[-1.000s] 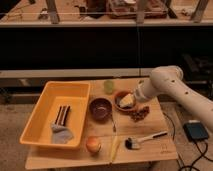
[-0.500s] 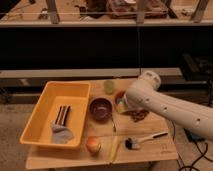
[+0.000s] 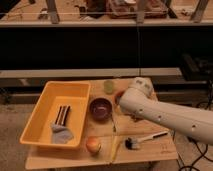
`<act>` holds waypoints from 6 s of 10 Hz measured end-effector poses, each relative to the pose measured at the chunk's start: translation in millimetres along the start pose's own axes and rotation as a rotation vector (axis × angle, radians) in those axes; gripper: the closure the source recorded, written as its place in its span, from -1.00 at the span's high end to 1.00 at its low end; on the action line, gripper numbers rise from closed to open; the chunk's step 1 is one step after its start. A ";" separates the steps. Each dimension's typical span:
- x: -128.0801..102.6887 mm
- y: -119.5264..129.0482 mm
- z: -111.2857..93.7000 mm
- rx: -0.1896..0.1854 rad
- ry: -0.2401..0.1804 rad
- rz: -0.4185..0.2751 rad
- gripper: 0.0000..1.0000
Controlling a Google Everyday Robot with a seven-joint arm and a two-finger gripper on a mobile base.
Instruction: Place fork in purple bowl
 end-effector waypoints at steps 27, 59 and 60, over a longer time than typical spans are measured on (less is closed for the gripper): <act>-36.1 -78.1 106.3 0.216 -0.233 -0.076 0.31; -18.4 -73.5 169.0 0.129 -0.265 -0.110 0.60; -18.0 -76.3 171.8 0.133 -0.267 -0.111 0.55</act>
